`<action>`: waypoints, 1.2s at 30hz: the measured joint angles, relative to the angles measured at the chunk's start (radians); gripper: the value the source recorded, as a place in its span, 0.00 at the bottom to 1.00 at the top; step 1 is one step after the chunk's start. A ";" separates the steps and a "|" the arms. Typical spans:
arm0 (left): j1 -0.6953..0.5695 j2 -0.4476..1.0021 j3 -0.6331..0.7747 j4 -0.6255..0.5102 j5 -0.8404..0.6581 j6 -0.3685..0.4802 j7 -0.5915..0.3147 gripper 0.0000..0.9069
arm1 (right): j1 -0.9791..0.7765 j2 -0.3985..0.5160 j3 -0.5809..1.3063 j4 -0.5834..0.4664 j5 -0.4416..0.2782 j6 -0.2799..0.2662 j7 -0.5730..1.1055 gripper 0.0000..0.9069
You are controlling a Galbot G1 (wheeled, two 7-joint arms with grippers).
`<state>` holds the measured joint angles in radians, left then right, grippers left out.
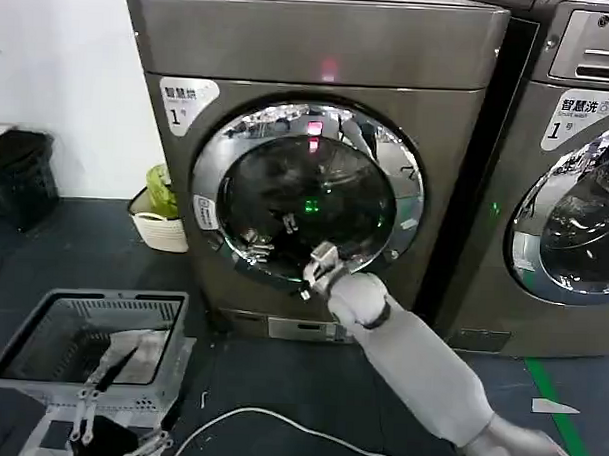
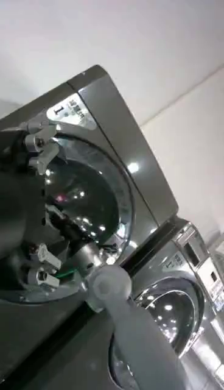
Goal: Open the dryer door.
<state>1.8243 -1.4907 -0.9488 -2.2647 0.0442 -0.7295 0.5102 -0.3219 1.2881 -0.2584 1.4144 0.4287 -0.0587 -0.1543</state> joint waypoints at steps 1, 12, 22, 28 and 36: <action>0.000 -0.001 0.000 0.000 0.001 0.000 0.000 1.00 | 0.001 0.009 0.000 -0.009 -0.006 0.002 0.004 1.00; -0.003 -0.008 0.003 0.007 0.004 -0.006 0.000 1.00 | 0.026 0.106 0.015 -0.115 -0.065 0.021 0.023 1.00; -0.001 -0.012 0.004 0.007 0.010 -0.010 0.000 1.00 | 0.038 0.173 0.020 -0.186 -0.091 0.029 0.021 1.00; 0.003 -0.013 0.003 0.007 0.011 -0.013 0.000 1.00 | 0.056 0.216 0.020 -0.234 -0.104 0.042 0.007 1.00; 0.007 -0.017 -0.004 0.002 0.010 -0.015 0.000 1.00 | 0.093 0.250 -0.006 -0.299 -0.100 0.069 -0.041 1.00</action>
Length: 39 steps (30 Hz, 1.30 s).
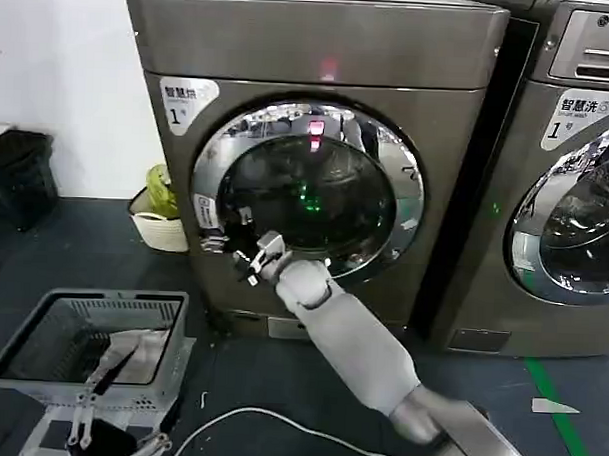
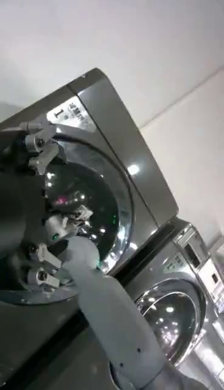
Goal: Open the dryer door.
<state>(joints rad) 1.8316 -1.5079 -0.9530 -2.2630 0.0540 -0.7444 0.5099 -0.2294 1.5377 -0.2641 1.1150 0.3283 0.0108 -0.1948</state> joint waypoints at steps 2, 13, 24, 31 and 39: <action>0.000 -0.003 -0.001 -0.003 0.000 0.000 0.000 1.00 | 0.010 0.007 -0.012 -0.013 0.004 0.008 -0.015 1.00; 0.005 -0.013 -0.007 -0.010 0.002 -0.007 0.000 1.00 | 0.051 -0.019 -0.090 -0.025 0.114 0.080 -0.150 1.00; -0.014 0.002 -0.055 0.022 -0.015 0.000 -0.002 1.00 | 0.066 -0.113 -0.181 0.039 0.226 0.178 -0.294 1.00; -0.046 0.025 -0.103 0.037 -0.052 0.068 -0.023 1.00 | 0.056 -0.205 -0.201 0.120 0.307 0.186 -0.459 1.00; -0.077 0.062 -0.173 0.064 -0.073 0.114 0.016 1.00 | 0.017 -0.284 -0.166 0.206 0.370 0.197 -0.614 1.00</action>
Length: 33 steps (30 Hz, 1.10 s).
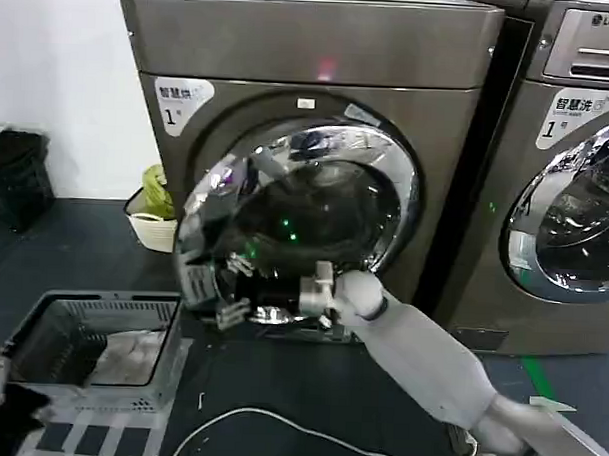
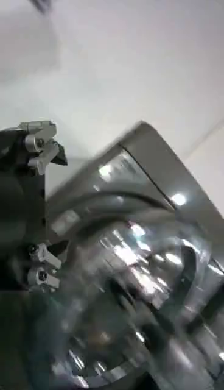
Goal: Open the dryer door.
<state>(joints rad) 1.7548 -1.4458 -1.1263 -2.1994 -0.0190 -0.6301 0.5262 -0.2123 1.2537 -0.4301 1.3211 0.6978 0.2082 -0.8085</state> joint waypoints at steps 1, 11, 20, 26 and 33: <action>-0.006 0.005 -0.011 0.004 -0.004 0.008 0.000 1.00 | -0.004 -0.007 0.005 0.010 0.004 0.003 -0.013 1.00; -0.114 0.079 -0.114 0.070 -0.045 0.141 -0.060 1.00 | -0.056 -0.110 0.043 0.123 0.069 0.013 -0.167 1.00; -0.221 0.186 -0.068 0.134 -0.067 0.193 -0.071 1.00 | -0.136 -0.196 0.114 0.234 0.082 0.013 -0.240 1.00; -0.304 0.256 -0.003 0.194 -0.063 0.190 -0.072 1.00 | -0.213 -0.263 0.193 0.302 0.084 0.025 -0.265 1.00; -0.434 0.311 0.101 0.275 -0.048 0.206 -0.068 1.00 | -0.314 -0.343 0.311 0.363 0.084 0.036 -0.270 1.00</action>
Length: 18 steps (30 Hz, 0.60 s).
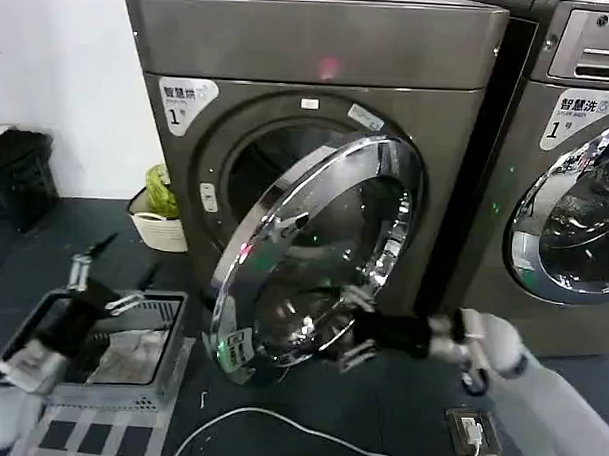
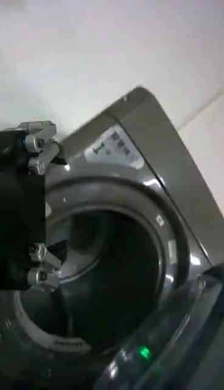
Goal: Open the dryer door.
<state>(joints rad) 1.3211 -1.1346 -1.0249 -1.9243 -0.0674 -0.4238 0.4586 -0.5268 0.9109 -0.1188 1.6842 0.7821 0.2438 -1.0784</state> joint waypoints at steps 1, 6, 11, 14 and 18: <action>-0.018 0.008 0.016 0.011 0.000 0.000 0.001 1.00 | -0.016 -0.012 0.021 0.007 0.000 0.000 0.000 1.00; -0.082 0.030 0.099 0.051 0.013 -0.002 0.000 1.00 | -0.132 -0.069 0.158 0.049 0.000 -0.002 0.025 1.00; -0.136 0.046 0.182 0.086 0.022 -0.010 0.003 1.00 | -0.307 -0.118 0.345 0.111 -0.061 0.016 0.101 1.00; -0.170 0.064 0.234 0.106 0.015 -0.025 0.016 1.00 | -0.459 -0.126 0.507 0.171 -0.087 0.030 0.161 1.00; -0.213 0.088 0.322 0.133 0.015 -0.050 0.017 1.00 | -0.675 -0.098 0.748 0.266 -0.134 0.060 0.250 1.00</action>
<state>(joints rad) 1.1083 -1.0461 -0.7032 -1.7910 -0.0520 -0.4741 0.4758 -1.2016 0.8132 0.6293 1.9497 0.6483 0.3043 -0.8279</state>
